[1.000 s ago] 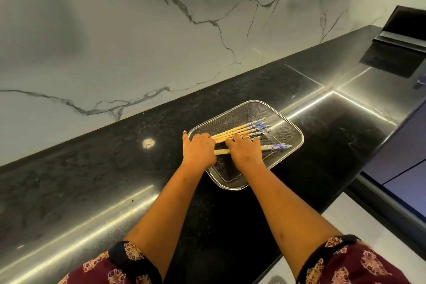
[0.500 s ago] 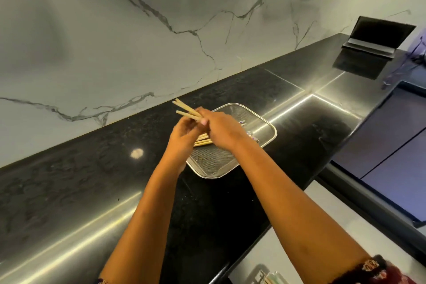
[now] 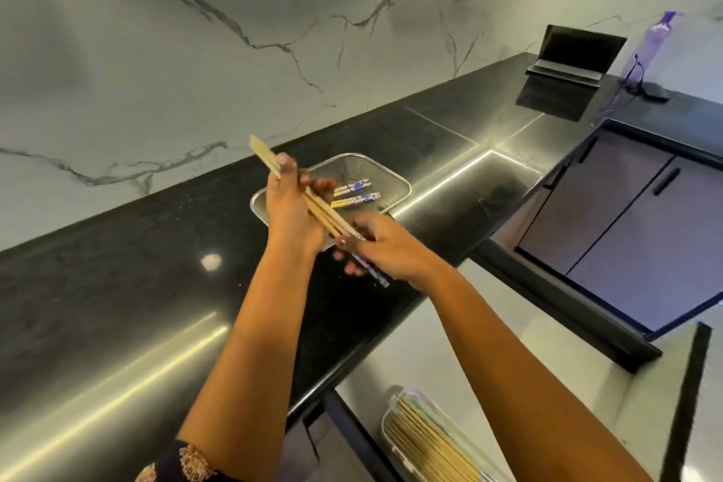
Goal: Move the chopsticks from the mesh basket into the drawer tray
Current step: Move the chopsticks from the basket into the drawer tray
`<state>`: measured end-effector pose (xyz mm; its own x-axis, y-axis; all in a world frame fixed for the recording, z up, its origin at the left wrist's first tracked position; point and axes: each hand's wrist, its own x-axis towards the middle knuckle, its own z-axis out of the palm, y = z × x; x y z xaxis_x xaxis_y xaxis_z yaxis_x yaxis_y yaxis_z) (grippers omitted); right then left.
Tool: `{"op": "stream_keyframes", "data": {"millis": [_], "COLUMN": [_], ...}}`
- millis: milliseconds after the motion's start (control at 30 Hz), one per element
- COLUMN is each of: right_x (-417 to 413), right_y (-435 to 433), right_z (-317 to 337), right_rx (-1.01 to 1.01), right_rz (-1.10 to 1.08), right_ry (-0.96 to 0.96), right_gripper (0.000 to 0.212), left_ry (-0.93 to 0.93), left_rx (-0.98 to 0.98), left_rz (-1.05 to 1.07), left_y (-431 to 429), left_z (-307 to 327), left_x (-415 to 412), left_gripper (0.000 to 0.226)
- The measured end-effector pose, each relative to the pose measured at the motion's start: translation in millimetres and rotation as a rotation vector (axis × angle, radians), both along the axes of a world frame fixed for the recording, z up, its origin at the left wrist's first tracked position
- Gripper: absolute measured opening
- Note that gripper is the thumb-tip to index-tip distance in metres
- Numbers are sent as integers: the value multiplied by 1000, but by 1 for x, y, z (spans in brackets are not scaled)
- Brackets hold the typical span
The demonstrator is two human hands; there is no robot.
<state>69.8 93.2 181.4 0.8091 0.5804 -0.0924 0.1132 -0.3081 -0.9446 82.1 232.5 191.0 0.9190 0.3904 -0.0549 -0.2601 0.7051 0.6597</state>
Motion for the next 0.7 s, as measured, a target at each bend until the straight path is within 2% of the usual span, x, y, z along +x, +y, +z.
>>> {"op": "stream_keyframes", "data": {"millis": [100,200,233,300,600,700], "right_x": [-34,-64,-70,-80,-108,-113], "right_y": [-33,-52,-55,-60,-80,-94], "right_z": [-47,-87,-96,-109,-134,-143], "right_rx": [175,619,746,873,792,687], "right_rz": [-110,-420,-535,-691,-885,-863], "right_ry": [290,614,687,748,704,683], "right_gripper": [22,42,50,58,56,54], "left_ry": [222,353,377,407,510,519], "left_rx": [-48,-55,-50,-36,-39,-20], "left_rz": [139,193,192,163,-14,-117], "left_y": [-15,-32,-39,-56,-110,-127], "left_z": [-23,-52,-61,-77,-106,-117], "left_x": [-12,-26,-31,-42,-79,-91], "left_gripper": [22,25,26,28,42,41]}}
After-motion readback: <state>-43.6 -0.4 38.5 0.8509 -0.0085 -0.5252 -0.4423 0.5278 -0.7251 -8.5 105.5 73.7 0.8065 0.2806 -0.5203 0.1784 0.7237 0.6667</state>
